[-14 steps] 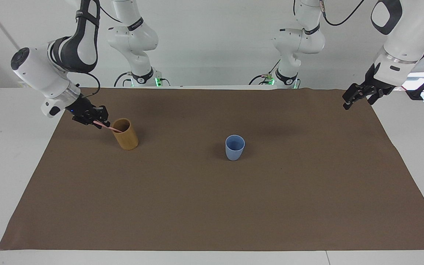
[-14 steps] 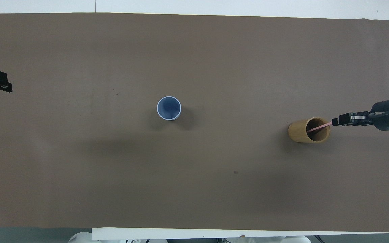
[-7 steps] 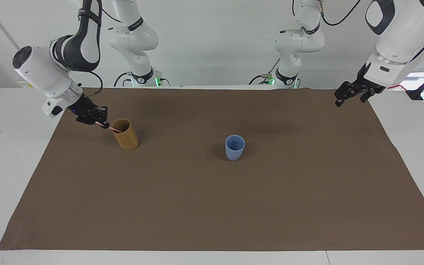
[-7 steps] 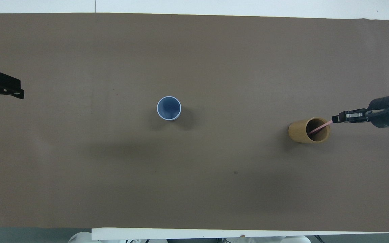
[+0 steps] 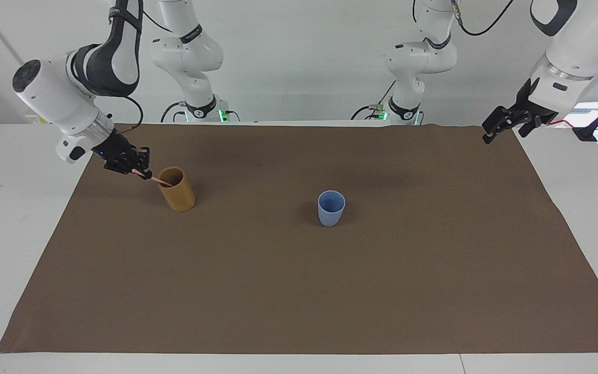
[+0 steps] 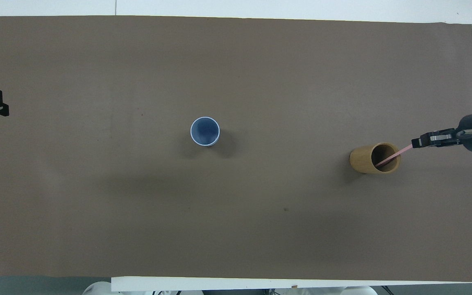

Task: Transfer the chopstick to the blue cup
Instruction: 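Lift the pink stick out of the tan cup with the right gripper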

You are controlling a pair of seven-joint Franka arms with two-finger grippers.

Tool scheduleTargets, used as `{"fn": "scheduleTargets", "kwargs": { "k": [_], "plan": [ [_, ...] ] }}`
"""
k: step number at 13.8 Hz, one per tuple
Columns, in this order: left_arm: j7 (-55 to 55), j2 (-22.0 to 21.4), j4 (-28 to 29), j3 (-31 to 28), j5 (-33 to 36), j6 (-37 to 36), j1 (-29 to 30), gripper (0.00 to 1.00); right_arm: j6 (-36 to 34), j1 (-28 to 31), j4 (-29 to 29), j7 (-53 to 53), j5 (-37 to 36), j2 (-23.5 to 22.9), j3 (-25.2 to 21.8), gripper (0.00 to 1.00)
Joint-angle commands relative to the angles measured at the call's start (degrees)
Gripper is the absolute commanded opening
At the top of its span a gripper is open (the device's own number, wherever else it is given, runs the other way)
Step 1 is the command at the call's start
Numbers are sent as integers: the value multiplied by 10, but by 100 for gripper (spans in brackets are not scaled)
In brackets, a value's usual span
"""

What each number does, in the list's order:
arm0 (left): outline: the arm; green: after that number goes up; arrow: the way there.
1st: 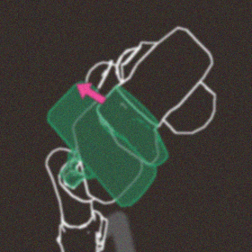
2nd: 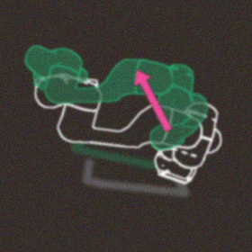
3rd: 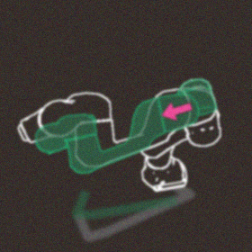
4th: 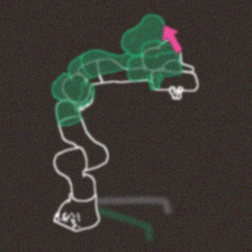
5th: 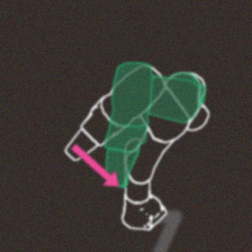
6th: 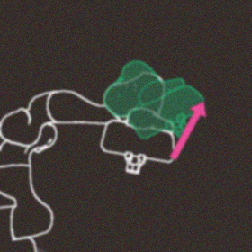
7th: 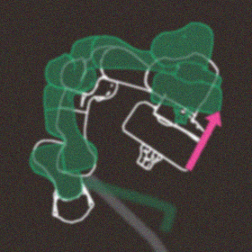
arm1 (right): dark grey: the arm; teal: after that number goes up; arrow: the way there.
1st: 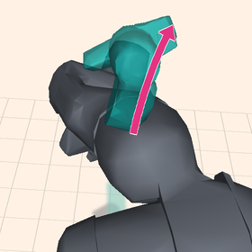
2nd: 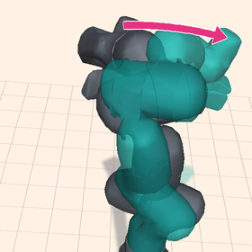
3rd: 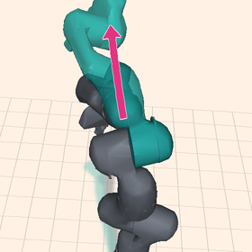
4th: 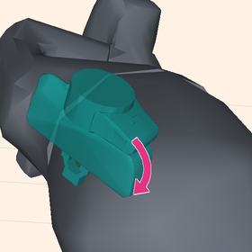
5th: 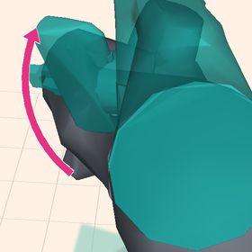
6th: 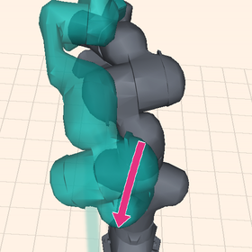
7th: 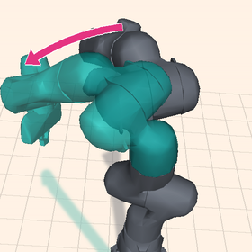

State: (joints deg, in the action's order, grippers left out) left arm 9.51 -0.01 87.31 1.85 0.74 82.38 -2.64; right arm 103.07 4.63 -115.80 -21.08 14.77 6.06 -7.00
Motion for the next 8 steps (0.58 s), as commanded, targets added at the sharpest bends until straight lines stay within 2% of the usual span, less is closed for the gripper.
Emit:
{"fn": "scheduleTargets", "kwargs": {
  "k": [1, 3, 5, 8],
  "plan": [
    [-3, -3, 6, -4, -1, -10, -2, 100, -99, 3, 100, -7, -11, 11, 3, 0],
    [-3, -3, 6, -4, -1, -9, -3, 100, -138, -2, 179, -5, -11, 5, 26, 0],
    [-3, -3, 6, -4, -1, -9, -3, 100, -135, -36, 224, 45, -11, -8, 46, 0],
    [-3, -3, 6, -4, -1, -9, -3, 100, -101, -165, 266, 209, -37, -38, 53, 0]
  ]
}}
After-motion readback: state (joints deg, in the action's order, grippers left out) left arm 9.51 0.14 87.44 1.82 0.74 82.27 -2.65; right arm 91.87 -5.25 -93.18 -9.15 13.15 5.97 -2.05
